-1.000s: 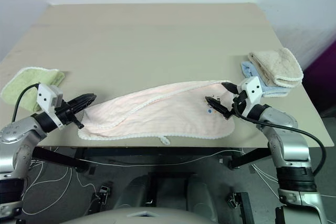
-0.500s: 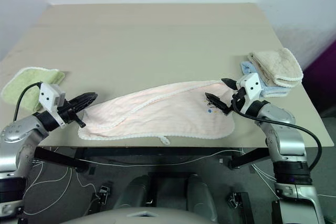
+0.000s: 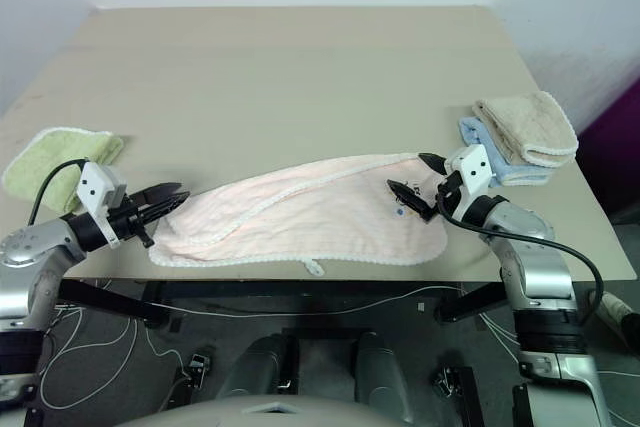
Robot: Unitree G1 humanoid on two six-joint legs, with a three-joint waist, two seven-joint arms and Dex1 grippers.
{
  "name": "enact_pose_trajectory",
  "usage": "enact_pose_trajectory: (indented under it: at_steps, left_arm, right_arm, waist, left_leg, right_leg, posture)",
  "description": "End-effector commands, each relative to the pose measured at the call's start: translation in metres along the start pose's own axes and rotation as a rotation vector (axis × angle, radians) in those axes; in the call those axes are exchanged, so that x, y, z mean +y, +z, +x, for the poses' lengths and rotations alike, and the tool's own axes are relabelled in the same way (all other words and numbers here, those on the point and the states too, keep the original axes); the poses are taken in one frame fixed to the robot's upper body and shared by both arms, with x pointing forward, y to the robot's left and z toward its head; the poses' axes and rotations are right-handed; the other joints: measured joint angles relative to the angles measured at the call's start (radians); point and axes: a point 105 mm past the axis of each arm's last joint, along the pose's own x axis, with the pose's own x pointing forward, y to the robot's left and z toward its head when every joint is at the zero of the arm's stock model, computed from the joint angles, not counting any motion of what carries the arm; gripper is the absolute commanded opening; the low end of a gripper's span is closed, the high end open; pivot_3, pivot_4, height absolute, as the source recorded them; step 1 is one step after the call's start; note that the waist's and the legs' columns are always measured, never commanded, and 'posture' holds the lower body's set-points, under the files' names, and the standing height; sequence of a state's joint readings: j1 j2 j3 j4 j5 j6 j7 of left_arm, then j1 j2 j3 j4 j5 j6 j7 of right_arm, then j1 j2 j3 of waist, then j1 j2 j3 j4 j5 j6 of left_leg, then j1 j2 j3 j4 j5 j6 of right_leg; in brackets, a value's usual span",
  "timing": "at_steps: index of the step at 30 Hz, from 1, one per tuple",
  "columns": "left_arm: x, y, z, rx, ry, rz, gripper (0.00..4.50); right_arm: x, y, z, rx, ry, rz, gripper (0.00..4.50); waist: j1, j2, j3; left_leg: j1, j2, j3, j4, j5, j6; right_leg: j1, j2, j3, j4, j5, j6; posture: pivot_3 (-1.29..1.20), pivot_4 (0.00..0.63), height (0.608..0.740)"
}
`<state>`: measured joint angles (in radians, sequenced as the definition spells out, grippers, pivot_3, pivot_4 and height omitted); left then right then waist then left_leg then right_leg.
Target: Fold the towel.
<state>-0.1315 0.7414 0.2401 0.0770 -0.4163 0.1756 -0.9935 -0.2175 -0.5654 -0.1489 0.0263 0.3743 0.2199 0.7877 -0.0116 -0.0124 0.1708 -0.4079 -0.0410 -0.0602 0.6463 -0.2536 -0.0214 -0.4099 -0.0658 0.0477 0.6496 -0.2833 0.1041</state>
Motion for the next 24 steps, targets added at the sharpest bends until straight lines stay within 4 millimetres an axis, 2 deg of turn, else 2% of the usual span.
enact_pose_trajectory:
  at_steps: [1, 7, 12, 18, 24]
  left_arm:
    - [0.000, 0.009, -0.003, 0.022, -0.088, 0.086, 2.54]
    - [-0.004, 0.016, -0.005, 0.104, -0.285, 0.223, 4.47]
    - [-0.017, 0.012, -0.010, 0.192, -0.464, 0.365, 4.47]
    - [-0.025, 0.007, -0.009, 0.240, -0.570, 0.510, 4.47]
    - [-0.032, 0.003, -0.002, 0.237, -0.620, 0.580, 4.47]
  right_arm:
    - [-0.002, 0.013, -0.005, -0.050, -0.030, -0.033, 4.50]
    - [-0.002, 0.011, -0.002, -0.053, -0.039, -0.026, 4.50]
    - [0.003, 0.009, 0.001, -0.063, -0.043, -0.008, 4.50]
    - [0.007, 0.007, 0.003, -0.070, -0.047, 0.002, 4.50]
    - [0.007, 0.008, 0.000, -0.071, -0.054, 0.000, 4.50]
  waist:
    - [-0.002, 0.000, 0.000]
    - [-0.002, 0.000, 0.000]
    - [-0.002, 0.000, 0.000]
    - [-0.002, 0.001, 0.000]
    - [-0.001, 0.001, 0.000]
  left_leg:
    - [0.000, 0.000, 0.000, 0.000, 0.000, 0.000]
    - [0.000, 0.000, 0.000, 0.000, 0.000, 0.000]
    - [0.000, 0.000, 0.000, -0.001, 0.000, 0.000]
    - [0.000, 0.000, 0.000, -0.001, 0.000, 0.000]
    - [0.000, 0.000, 0.001, 0.000, 0.000, 0.000]
  right_leg:
    - [0.000, 0.000, 0.000, 0.000, 0.000, 0.000]
    - [0.000, 0.000, 0.000, 0.000, 0.000, 0.000]
    - [0.000, 0.000, 0.000, 0.000, 0.000, 0.000]
    - [0.000, 0.000, 0.000, 0.000, 0.000, 0.000]
    - [0.000, 0.001, 0.000, 0.000, 0.000, 0.000]
  posture:
    - [0.00, 0.150, 0.740]
    - [0.00, 0.150, 0.740]
    - [0.00, 0.150, 0.740]
    - [0.00, 0.150, 0.740]
    - [0.00, 0.150, 0.740]
